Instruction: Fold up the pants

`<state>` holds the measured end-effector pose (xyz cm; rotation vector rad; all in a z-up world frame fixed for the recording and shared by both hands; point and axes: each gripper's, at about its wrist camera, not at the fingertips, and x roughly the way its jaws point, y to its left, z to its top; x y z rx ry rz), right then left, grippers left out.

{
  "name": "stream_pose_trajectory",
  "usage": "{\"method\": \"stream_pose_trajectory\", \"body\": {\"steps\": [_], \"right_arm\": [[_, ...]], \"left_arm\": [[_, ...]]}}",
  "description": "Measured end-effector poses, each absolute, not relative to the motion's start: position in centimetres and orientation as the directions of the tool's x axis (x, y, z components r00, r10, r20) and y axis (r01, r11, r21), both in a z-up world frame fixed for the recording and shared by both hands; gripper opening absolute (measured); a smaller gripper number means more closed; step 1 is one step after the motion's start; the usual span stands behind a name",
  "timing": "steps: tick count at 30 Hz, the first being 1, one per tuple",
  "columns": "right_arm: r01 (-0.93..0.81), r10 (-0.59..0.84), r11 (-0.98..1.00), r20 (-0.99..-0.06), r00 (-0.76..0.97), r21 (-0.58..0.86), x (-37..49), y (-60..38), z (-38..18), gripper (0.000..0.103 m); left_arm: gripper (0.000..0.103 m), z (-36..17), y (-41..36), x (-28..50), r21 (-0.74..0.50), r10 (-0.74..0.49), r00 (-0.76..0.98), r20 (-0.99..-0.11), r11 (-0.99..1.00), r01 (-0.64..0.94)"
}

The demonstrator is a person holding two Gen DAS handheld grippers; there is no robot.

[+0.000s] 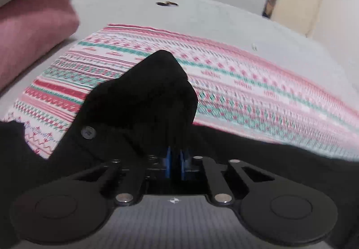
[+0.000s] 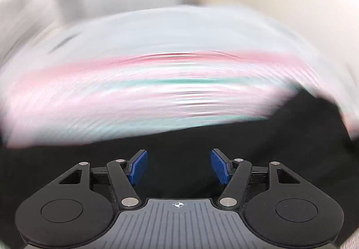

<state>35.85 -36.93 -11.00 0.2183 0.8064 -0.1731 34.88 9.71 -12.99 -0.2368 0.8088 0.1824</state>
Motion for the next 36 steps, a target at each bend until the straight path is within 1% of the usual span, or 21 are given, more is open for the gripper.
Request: {"method": "stream_pose_trajectory", "body": {"steps": [1, 3, 6, 8, 10, 12, 13, 14, 16, 17, 18, 19, 20, 21, 22, 25, 28, 30, 33, 34, 36], "right_arm": [[0.37, -0.144, 0.918, -0.749, 0.647, 0.143, 37.1, -40.8, -11.2, 0.065], [0.482, -0.236, 0.87, -0.766, 0.598, 0.108, 39.1, -45.7, -11.7, 0.065], [0.525, -0.228, 0.837, -0.776, 0.588, 0.151, 42.1, -49.8, -12.3, 0.063], [0.554, -0.235, 0.814, -0.772, 0.591, 0.176, 42.2, -51.2, -12.8, 0.063], [0.544, -0.236, 0.823, -0.772, 0.59, 0.164, 43.5, -51.6, -12.9, 0.066], [0.549, -0.256, 0.827, -0.787, 0.561, 0.122, 45.4, -51.7, -13.8, 0.068], [0.554, -0.263, 0.826, -0.797, 0.544, 0.105, 46.5, -51.7, -14.5, 0.068], [0.557, -0.269, 0.826, -0.807, 0.526, 0.089, 47.5, -51.5, -15.2, 0.068], [0.573, -0.305, 0.819, -0.821, 0.483, 0.033, 49.2, -51.4, -16.5, 0.07], [0.571, -0.323, 0.821, -0.821, 0.47, 0.004, 49.7, -51.2, -17.4, 0.067], [0.557, -0.347, 0.83, -0.814, 0.465, -0.036, 49.8, -50.7, -18.0, 0.062], [0.539, -0.375, 0.839, -0.795, 0.476, -0.073, 49.5, -50.2, -18.2, 0.039], [0.532, -0.392, 0.841, -0.786, 0.478, -0.096, 49.2, -49.9, -18.1, 0.011], [0.528, -0.402, 0.842, -0.786, 0.47, -0.115, 48.9, -49.8, -17.8, 0.006], [0.528, -0.404, 0.841, -0.786, 0.469, -0.117, 48.3, -49.9, -17.3, 0.004], [0.542, -0.381, 0.839, -0.755, 0.533, -0.04, 44.6, -51.1, -14.3, 0.004], [0.548, -0.353, 0.831, -0.67, 0.653, 0.096, 38.5, -52.4, -10.0, 0.004], [0.553, -0.324, 0.801, -0.61, 0.723, 0.23, 33.1, -53.4, -7.8, 0.003], [0.571, -0.319, 0.749, -0.572, 0.756, 0.337, 26.2, -54.2, -6.9, 0.003], [0.592, -0.315, 0.715, -0.584, 0.748, 0.372, 22.5, -54.9, -7.8, 0.003], [0.601, -0.308, 0.7, -0.596, 0.742, 0.387, 21.3, -55.3, -8.4, 0.003]], "left_arm": [[0.026, -12.7, 10.2, 34.7, -0.151, 0.073, 0.683, -0.727, 0.953, -0.263], [0.026, -12.2, 11.2, 34.5, -0.17, 0.077, 0.687, -0.723, 0.944, -0.284], [0.026, -12.1, 11.3, 34.2, -0.201, 0.056, 0.677, -0.734, 0.934, -0.295], [0.028, -12.5, 11.1, 34.6, -0.196, 0.05, 0.666, -0.745, 0.937, -0.289], [0.04, -12.8, 10.7, 34.8, -0.184, 0.028, 0.651, -0.759, 0.949, -0.256], [0.074, -13.0, 9.9, 35.2, -0.146, 0.009, 0.644, -0.765, 0.971, -0.188], [0.08, -13.2, 9.7, 35.4, -0.123, 0.027, 0.651, -0.759, 0.975, -0.184], [0.082, -13.2, 9.7, 35.6, -0.104, 0.05, 0.657, -0.752, 0.976, -0.193], [0.082, -13.4, 10.0, 36.1, -0.103, 0.061, 0.662, -0.747, 0.973, -0.206], [0.082, -13.6, 10.1, 36.3, -0.105, 0.064, 0.661, -0.748, 0.971, -0.213], [0.076, -13.9, 10.3, 36.5, -0.102, 0.069, 0.659, -0.749, 0.971, -0.218], [0.068, -14.2, 10.4, 36.6, -0.098, 0.073, 0.655, -0.752, 0.97, -0.221], [0.043, -14.6, 10.6, 36.7, -0.102, 0.069, 0.645, -0.761, 0.969, -0.223], [0.033, -14.7, 10.9, 36.7, -0.122, 0.057, 0.64, -0.766, 0.965, -0.232], [0.032, -14.6, 11.2, 36.5, -0.147, 0.05, 0.645, -0.762, 0.957, -0.249], [0.03, -13.3, 11.6, 35.5, -0.192, 0.047, 0.686, -0.726, 0.944, -0.268], [0.029, -11.8, 12.3, 33.9, -0.272, 0.025, 0.708, -0.706, 0.913, -0.304], [0.029, -11.0, 13.0, 32.3, -0.316, 0.021, 0.718, -0.695, 0.889, -0.332], [0.029, -10.2, 13.7, 29.1, -0.343, 0.027, 0.738, -0.674, 0.874, -0.345], [0.029, -10.1, 14.0, 28.0, -0.35, 0.026, 0.743, -0.669, 0.871, -0.345], [0.029, -10.4, 15.0, 25.9, -0.371, 0.005, 0.738, -0.675, 0.862, -0.345]]}}
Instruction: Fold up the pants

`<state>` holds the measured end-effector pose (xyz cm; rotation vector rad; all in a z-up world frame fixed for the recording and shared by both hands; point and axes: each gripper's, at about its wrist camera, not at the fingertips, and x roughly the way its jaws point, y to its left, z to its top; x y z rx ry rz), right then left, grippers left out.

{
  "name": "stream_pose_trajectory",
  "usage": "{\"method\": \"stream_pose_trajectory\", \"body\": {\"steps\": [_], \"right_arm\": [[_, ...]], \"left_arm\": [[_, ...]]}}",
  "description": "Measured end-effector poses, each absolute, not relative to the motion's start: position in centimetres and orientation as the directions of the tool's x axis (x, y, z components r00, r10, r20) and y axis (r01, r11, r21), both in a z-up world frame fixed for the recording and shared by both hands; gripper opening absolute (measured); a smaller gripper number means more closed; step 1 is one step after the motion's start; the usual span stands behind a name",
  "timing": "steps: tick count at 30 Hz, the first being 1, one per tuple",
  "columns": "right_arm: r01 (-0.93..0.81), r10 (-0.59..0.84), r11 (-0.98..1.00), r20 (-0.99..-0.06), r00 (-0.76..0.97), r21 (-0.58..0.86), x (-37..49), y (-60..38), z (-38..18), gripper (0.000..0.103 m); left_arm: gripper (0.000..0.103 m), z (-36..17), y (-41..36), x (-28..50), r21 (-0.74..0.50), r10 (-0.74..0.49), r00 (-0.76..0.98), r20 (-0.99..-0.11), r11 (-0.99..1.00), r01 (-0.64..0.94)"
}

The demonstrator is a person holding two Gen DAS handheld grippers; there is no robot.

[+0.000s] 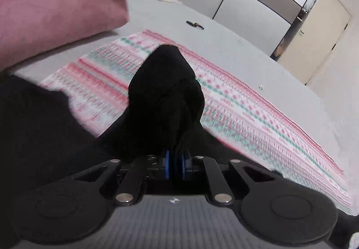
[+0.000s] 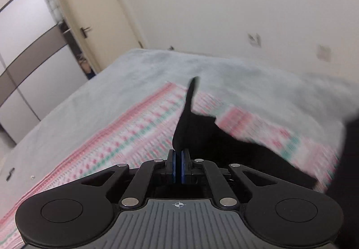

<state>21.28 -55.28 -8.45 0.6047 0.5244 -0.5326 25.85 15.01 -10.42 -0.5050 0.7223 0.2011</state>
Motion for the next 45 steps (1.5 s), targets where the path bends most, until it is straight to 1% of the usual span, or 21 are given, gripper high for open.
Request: {"method": "stream_pose_trajectory", "body": {"steps": [3, 7, 9, 12, 15, 16, 17, 19, 20, 22, 23, 24, 25, 26, 28, 31, 33, 36, 39, 42, 45], "right_arm": [[0.632, -0.258, 0.66, -0.667, 0.699, 0.407, 18.6, -56.4, -10.8, 0.003], [0.645, -0.181, 0.663, -0.754, 0.632, 0.381, 17.2, -57.3, -14.2, 0.008], [0.643, -0.134, 0.635, -0.758, 0.638, 0.429, 16.1, -57.8, -15.4, 0.013], [0.629, -0.114, 0.598, -0.724, 0.68, 0.497, 15.2, -58.7, -15.7, 0.014], [0.636, -0.131, 0.563, -0.702, 0.7, 0.528, 15.1, -59.2, -15.8, 0.031], [0.636, -0.133, 0.559, -0.7, 0.701, 0.531, 15.2, -59.3, -15.6, 0.046], [0.641, -0.142, 0.555, -0.699, 0.701, 0.53, 15.3, -59.5, -15.6, 0.057], [0.654, -0.166, 0.544, -0.697, 0.698, 0.526, 15.7, -59.9, -15.8, 0.056], [0.662, -0.171, 0.537, -0.701, 0.692, 0.522, 16.0, -60.0, -16.0, 0.055], [0.66, -0.171, 0.537, -0.698, 0.695, 0.526, 16.5, -60.6, -16.5, 0.051], [0.653, -0.156, 0.543, -0.7, 0.697, 0.528, 17.0, -60.8, -16.9, 0.035], [0.648, -0.147, 0.55, -0.704, 0.695, 0.526, 17.7, -60.9, -17.2, 0.027], [0.652, -0.15, 0.555, -0.709, 0.689, 0.517, 18.1, -60.8, -17.3, 0.008], [0.66, -0.157, 0.561, -0.718, 0.678, 0.5, 18.5, -60.9, -17.4, 0.004], [0.665, -0.191, 0.564, -0.706, 0.682, 0.49, 18.7, -60.6, -16.1, 0.004], [0.554, -0.243, 0.644, -0.545, 0.802, 0.528, 16.9, -58.9, -10.5, 0.004], [0.54, -0.277, 0.698, -0.518, 0.809, 0.471, 15.5, -57.6, -7.9, 0.003], [0.625, -0.349, 0.746, -0.665, 0.66, 0.228, 14.9, -57.0, -9.9, 0.003], [0.625, -0.298, 0.775, -0.818, 0.492, 0.094, 15.6, -58.3, -15.3, 0.002], [0.631, -0.273, 0.764, -0.819, 0.505, 0.134, 15.1, -59.5, -15.9, 0.002], [0.635, -0.301, 0.76, -0.791, 0.533, 0.139, 14.9, -59.0, -14.6, 0.003]], "left_arm": [[0.03, -12.1, 16.4, 24.1, -0.418, -0.076, 0.69, -0.72, 0.841, -0.344], [0.037, -14.4, 18.6, 23.0, -0.521, -0.197, 0.639, -0.743, 0.771, -0.368], [0.055, -14.5, 19.3, 22.7, -0.552, -0.206, 0.66, -0.723, 0.747, -0.371], [0.063, -14.2, 19.9, 22.8, -0.591, -0.207, 0.686, -0.698, 0.708, -0.387], [0.066, -14.2, 19.7, 23.2, -0.593, -0.197, 0.684, -0.702, 0.694, -0.408], [0.066, -14.3, 19.4, 23.5, -0.579, -0.181, 0.679, -0.712, 0.698, -0.421], [0.065, -14.5, 19.2, 23.7, -0.568, -0.162, 0.678, -0.717, 0.699, -0.435], [0.049, -14.9, 18.7, 24.2, -0.53, -0.124, 0.664, -0.737, 0.717, -0.454], [0.027, -14.9, 18.2, 24.7, -0.481, -0.089, 0.647, -0.757, 0.746, -0.461], [0.026, -14.9, 17.9, 24.9, -0.449, -0.066, 0.644, -0.762, 0.771, -0.452], [0.025, -14.8, 17.8, 25.0, -0.447, -0.06, 0.647, -0.76, 0.771, -0.453], [0.025, -14.7, 17.8, 25.1, -0.443, -0.054, 0.648, -0.759, 0.773, -0.454], [0.025, -14.8, 17.9, 25.1, -0.441, -0.05, 0.649, -0.76, 0.772, -0.457], [0.025, -14.8, 17.9, 25.1, -0.439, -0.046, 0.649, -0.76, 0.772, -0.459], [0.025, -14.6, 18.0, 24.9, -0.432, -0.04, 0.649, -0.76, 0.776, -0.459], [0.025, -14.2, 17.5, 24.1, -0.409, -0.034, 0.646, -0.762, 0.8, -0.44], [0.025, -14.6, 17.2, 23.9, -0.368, -0.02, 0.626, -0.779, 0.824, -0.431], [0.025, -15.3, 17.0, 23.5, -0.326, -0.016, 0.583, -0.812, 0.841, -0.432], [0.028, -15.2, 17.4, 23.3, -0.319, -0.02, 0.576, -0.817, 0.848, -0.424], [0.037, -15.2, 17.5, 23.5, -0.314, -0.028, 0.562, -0.826, 0.852, -0.419], [0.04, -14.9, 17.8, 23.5, -0.327, -0.024, 0.57, -0.821, 0.839, -0.435]]}}
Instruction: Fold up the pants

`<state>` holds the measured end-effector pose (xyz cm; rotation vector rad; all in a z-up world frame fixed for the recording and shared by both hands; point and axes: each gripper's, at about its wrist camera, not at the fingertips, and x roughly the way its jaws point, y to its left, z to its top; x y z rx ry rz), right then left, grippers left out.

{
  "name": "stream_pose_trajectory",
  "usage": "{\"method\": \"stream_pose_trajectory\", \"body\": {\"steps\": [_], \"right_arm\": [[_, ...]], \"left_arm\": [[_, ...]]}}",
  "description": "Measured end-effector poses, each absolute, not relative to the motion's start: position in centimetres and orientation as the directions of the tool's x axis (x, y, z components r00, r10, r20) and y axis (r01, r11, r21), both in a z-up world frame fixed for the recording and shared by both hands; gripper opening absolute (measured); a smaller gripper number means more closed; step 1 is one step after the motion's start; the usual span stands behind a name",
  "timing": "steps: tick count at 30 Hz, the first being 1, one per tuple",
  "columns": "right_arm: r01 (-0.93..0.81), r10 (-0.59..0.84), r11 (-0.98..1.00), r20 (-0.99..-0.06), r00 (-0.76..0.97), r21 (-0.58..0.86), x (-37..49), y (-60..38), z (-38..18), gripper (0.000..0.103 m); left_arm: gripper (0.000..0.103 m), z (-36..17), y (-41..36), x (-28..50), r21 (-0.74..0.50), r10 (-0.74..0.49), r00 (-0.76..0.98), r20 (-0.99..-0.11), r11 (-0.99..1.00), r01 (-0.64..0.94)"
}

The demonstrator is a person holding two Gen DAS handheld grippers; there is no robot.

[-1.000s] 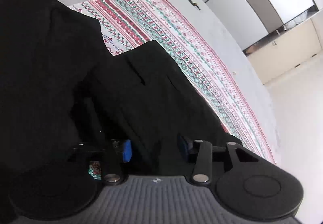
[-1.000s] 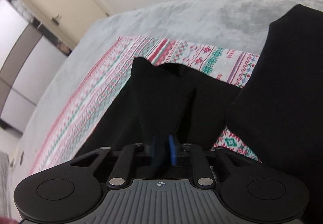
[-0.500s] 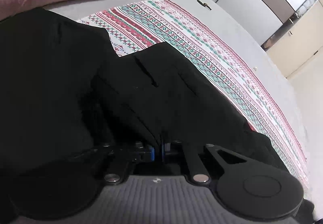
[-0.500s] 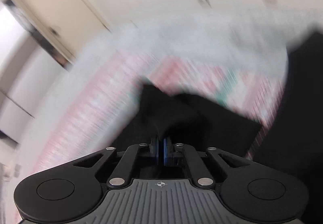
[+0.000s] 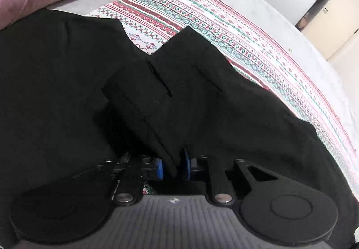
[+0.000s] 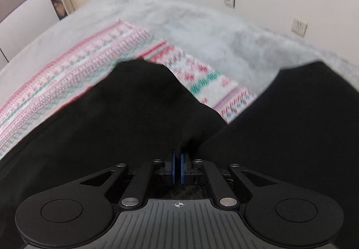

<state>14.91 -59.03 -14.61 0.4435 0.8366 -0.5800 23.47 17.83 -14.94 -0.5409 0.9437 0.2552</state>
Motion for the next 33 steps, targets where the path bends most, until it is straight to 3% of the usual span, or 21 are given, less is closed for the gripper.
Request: {"method": "stream_pose_trajectory", "body": {"steps": [11, 15, 20, 25, 29, 33], "right_arm": [[0.7, -0.442, 0.704, -0.699, 0.562, 0.117, 15.3, -56.8, -10.9, 0.013], [0.707, -0.421, 0.695, -0.724, 0.546, 0.129, 16.1, -56.4, -10.8, 0.013], [0.69, -0.421, 0.724, -0.796, 0.435, -0.006, 18.9, -57.2, -14.2, 0.013], [0.7, -0.394, 0.714, -0.828, 0.399, -0.003, 19.4, -59.6, -16.3, 0.016], [0.687, -0.422, 0.725, -0.818, 0.391, -0.045, 19.1, -59.7, -16.2, 0.0], [0.743, -0.499, 0.668, -0.759, 0.417, -0.031, 17.8, -60.5, -14.1, 0.0]], "left_arm": [[0.048, -10.4, 17.4, 23.9, -0.268, 0.103, 0.684, -0.722, 0.87, -0.414], [0.068, -9.0, 17.4, 23.6, -0.251, 0.144, 0.698, -0.702, 0.867, -0.431], [0.068, -10.3, 19.5, 24.1, -0.283, 0.15, 0.662, -0.735, 0.819, -0.5], [0.063, -11.8, 20.6, 23.9, -0.226, 0.217, 0.588, -0.779, 0.778, -0.587], [0.062, -12.6, 21.5, 22.9, -0.259, 0.209, 0.557, -0.804, 0.72, -0.644], [0.062, -10.1, 21.7, 21.9, -0.226, 0.345, 0.579, -0.739, 0.683, -0.695]]}}
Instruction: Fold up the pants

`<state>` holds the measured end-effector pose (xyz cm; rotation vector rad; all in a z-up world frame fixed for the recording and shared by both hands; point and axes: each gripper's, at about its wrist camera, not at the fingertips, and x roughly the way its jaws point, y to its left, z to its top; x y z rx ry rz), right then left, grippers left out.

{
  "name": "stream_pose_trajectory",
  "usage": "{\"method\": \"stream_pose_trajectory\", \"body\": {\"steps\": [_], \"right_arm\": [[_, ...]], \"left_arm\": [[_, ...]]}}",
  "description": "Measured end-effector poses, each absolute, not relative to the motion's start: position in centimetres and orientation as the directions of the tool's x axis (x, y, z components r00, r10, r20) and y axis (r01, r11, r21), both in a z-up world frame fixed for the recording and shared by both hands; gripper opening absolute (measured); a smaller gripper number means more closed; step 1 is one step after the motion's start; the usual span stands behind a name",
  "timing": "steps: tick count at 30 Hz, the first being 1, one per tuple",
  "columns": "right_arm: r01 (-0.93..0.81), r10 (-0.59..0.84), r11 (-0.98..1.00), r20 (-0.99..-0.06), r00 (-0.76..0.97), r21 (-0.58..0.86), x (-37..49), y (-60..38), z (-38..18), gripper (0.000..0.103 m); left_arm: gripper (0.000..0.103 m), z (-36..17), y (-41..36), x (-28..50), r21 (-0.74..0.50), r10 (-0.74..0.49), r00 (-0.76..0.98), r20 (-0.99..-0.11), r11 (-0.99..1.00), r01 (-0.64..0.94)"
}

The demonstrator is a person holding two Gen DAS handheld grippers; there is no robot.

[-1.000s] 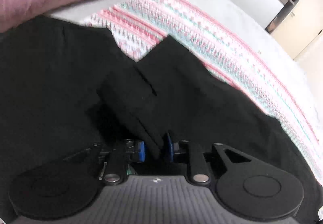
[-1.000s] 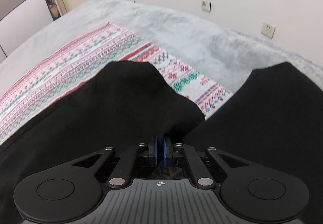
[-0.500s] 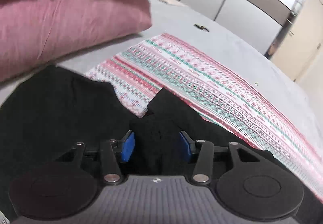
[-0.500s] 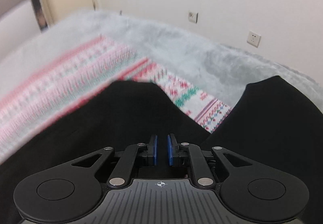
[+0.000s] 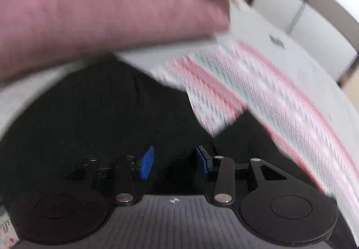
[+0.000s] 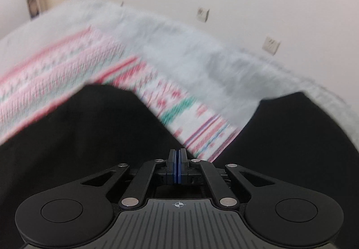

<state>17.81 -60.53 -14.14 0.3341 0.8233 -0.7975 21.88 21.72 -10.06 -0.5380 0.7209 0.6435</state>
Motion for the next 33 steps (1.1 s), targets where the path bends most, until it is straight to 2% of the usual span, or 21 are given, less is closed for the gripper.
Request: {"method": "stream_pose_trajectory", "body": {"steps": [1, 2, 5, 7, 9, 11, 13, 15, 19, 20, 21, 23, 24, 25, 26, 27, 30, 33], "right_arm": [[0.755, -0.497, 0.656, -0.754, 0.428, -0.004, 17.5, -60.7, -13.8, 0.002], [0.755, -0.483, 0.655, -0.756, 0.442, 0.023, 17.3, -60.7, -13.6, 0.011], [0.709, -0.44, 0.706, -0.78, 0.446, 0.007, 18.4, -59.7, -14.0, 0.015], [0.68, -0.442, 0.732, -0.788, 0.428, -0.041, 19.5, -58.9, -14.6, 0.016], [0.678, -0.442, 0.734, -0.788, 0.429, -0.042, 20.1, -58.9, -14.9, 0.018], [0.695, -0.44, 0.719, -0.786, 0.434, -0.019, 20.2, -59.5, -15.1, 0.03], [0.702, -0.438, 0.712, -0.792, 0.426, -0.016, 20.4, -59.7, -15.3, 0.036], [0.686, -0.436, 0.727, -0.797, 0.418, -0.038, 20.6, -59.5, -15.5, 0.036], [0.662, -0.441, 0.746, -0.796, 0.415, -0.068, 20.8, -59.3, -15.9, 0.037], [0.659, -0.437, 0.749, -0.798, 0.415, -0.067, 20.8, -59.4, -16.1, 0.037], [0.651, -0.435, 0.755, -0.798, 0.417, -0.071, 20.8, -59.4, -16.2, 0.037], [0.622, -0.441, 0.776, -0.794, 0.419, -0.102, 21.1, -59.1, -16.5, 0.036], [0.609, -0.442, 0.785, -0.792, 0.421, -0.115, 21.2, -59.0, -16.6, 0.034], [0.604, -0.442, 0.789, -0.791, 0.424, -0.117, 21.3, -59.1, -16.6, 0.025], [0.598, -0.43, 0.795, -0.791, 0.436, -0.102, 21.4, -59.2, -16.5, 0.009], [0.598, -0.417, 0.797, -0.792, 0.445, -0.084, 21.5, -59.4, -16.5, 0.001], [0.621, -0.413, 0.782, -0.793, 0.447, -0.057, 21.4, -59.9, -16.2, 0.0], [0.603, -0.409, 0.793, -0.807, 0.427, -0.083, 21.3, -59.8, -16.6, 0.0]], "left_arm": [[0.063, -9.1, 21.7, 21.6, -0.216, 0.393, 0.589, -0.706, 0.672, -0.708], [0.066, -8.1, 21.5, 21.5, -0.208, 0.426, 0.603, -0.674, 0.674, -0.709], [0.069, -6.3, 20.7, 22.4, -0.237, 0.414, 0.656, -0.631, 0.702, -0.672], [0.072, -6.0, 18.2, 24.9, -0.256, 0.294, 0.716, -0.634, 0.793, -0.552], [0.078, -6.5, 13.6, 29.0, -0.293, 0.02, 0.734, -0.679, 0.91, -0.295], [0.08, -7.5, 7.7, 32.6, -0.293, -0.17, 0.693, -0.701, 0.954, -0.062], [0.081, -8.7, 2.2, 35.6, -0.221, -0.224, 0.64, -0.735, 0.971, 0.085], [0.081, -10.3, -2.5, 38.5, -0.174, -0.262, 0.595, -0.759, 0.964, 0.203], [0.083, -13.8, -7.0, 43.0, -0.107, -0.244, 0.535, -0.809, 0.956, 0.275], [0.08, -14.7, -7.5, 43.9, -0.079, -0.215, 0.524, -0.824, 0.96, 0.269], [0.058, -15.4, -7.8, 44.4, -0.056, -0.192, 0.514, -0.836, 0.962, 0.268], [0.028, -15.8, -8.1, 44.5, -0.019, -0.167, 0.537, -0.827, 0.962, 0.271], [0.025, -15.6, -8.1, 44.2, -0.01, -0.164, 0.556, -0.815, 0.963, 0.27], [0.025, -15.1, -7.9, 44.1, -0.004, -0.155, 0.586, -0.795, 0.968, 0.251], [0.025, -14.4, -7.3, 44.0, -0.013, -0.152, 0.623, -0.767, 0.975, 0.222], [0.024, -13.5, -6.3, 44.1, -0.052, -0.159, 0.662, -0.733, 0.983, 0.179], [0.024, -12.5, -3.9, 44.6, -0.187, -0.202, 0.696, -0.689, 0.977, 0.098], [0.025, -13.9, -3.9, 45.6, -0.17, -0.16, 0.682, -0.714, 0.984, 0.053]]}}
